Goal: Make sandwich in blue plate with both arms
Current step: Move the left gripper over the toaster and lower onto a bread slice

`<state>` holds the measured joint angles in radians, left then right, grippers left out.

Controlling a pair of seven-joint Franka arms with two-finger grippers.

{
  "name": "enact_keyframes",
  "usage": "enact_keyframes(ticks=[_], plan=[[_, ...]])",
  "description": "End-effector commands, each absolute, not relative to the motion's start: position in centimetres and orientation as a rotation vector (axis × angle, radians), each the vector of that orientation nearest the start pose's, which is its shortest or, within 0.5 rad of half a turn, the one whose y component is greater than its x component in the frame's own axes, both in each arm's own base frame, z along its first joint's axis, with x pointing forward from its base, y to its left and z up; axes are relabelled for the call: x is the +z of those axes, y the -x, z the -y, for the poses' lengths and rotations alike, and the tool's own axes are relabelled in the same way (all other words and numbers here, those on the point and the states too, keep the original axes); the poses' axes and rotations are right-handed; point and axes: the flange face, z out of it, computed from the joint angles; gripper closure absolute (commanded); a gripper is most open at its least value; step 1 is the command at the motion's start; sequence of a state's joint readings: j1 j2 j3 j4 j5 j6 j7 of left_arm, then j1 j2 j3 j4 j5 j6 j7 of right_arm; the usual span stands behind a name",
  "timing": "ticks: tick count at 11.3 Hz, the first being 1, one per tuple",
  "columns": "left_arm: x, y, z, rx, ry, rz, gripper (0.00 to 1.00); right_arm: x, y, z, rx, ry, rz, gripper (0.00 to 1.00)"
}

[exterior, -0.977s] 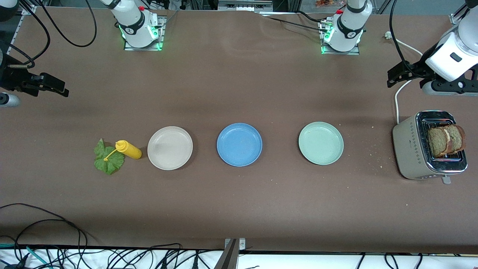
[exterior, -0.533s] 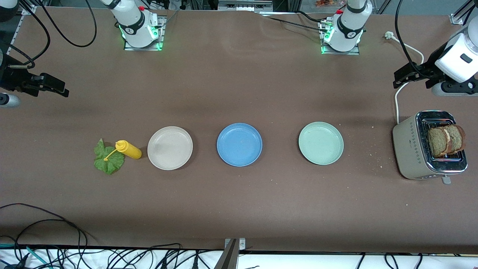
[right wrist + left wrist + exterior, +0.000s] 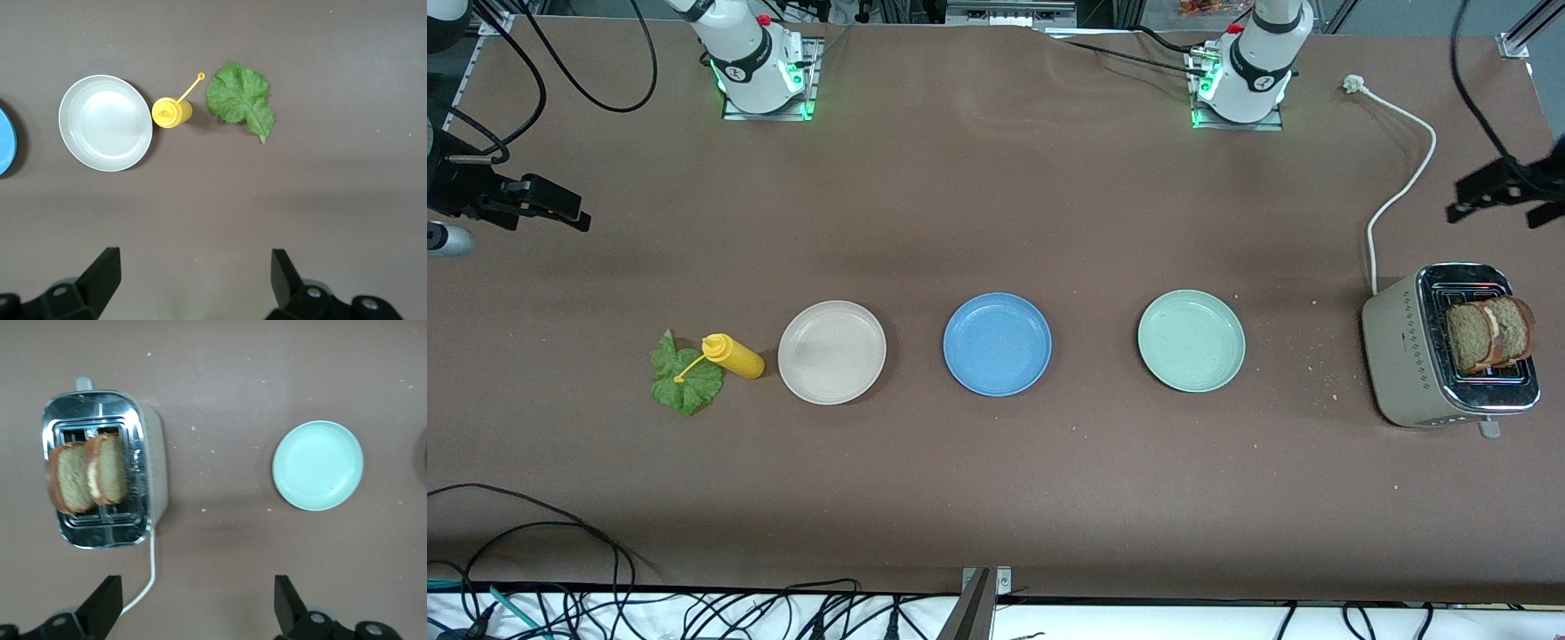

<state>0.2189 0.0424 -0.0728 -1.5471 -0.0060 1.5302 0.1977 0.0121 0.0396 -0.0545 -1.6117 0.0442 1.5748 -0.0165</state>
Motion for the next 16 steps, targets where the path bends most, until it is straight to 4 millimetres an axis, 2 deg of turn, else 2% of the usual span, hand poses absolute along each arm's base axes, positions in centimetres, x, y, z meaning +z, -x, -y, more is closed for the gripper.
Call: enact_keyframes(ticks=[1,2,4,5,8,11,12,13,14,15,16], plan=[[56.5,-59.3,-16.5,0.059,3.161,-0.12,0.0,58.6,-56.2,2.0,0.103,3.082,-0.039,0.0],[55.2,-60.1,-18.9,0.007,3.151,-0.093,0.0,58.6,-56.2,2.0,0.103,3.082,-0.039,0.0],[51.2,-61.3,-21.2,0.03,3.162,-0.056,0.0,58.6,-56.2,2.0,0.103,3.082,-0.039,0.0],[49.9,-61.6,-22.0,0.038,3.166,-0.046,0.0,58.6,-56.3,2.0,0.101,3.082,-0.039,0.0],[43.4,-63.1,-22.9,0.123,3.191,-0.084,0.0,58.8,-56.3,1.8,0.094,3.081,-0.037,0.0],[38.8,-63.1,-24.3,0.202,3.214,-0.122,0.0,58.8,-56.3,1.8,0.094,3.081,-0.037,0.0],[38.1,-62.8,-24.7,0.221,3.217,-0.11,0.1,58.8,-56.3,1.8,0.094,3.081,-0.037,0.0],[37.9,-62.7,-24.8,0.244,3.19,-0.127,0.46,58.8,-56.3,1.8,0.094,3.081,-0.037,0.0],[38.0,-62.8,-24.6,0.259,3.166,-0.148,0.87,58.8,-56.3,1.8,0.094,3.081,-0.037,0.0],[38.1,-62.8,-24.4,0.269,3.155,-0.158,1.0,58.8,-56.3,1.8,0.094,3.081,-0.037,0.0],[38.2,-62.7,-24.5,0.281,3.156,-0.154,1.0,58.8,-56.3,1.8,0.094,3.081,-0.039,0.0]])
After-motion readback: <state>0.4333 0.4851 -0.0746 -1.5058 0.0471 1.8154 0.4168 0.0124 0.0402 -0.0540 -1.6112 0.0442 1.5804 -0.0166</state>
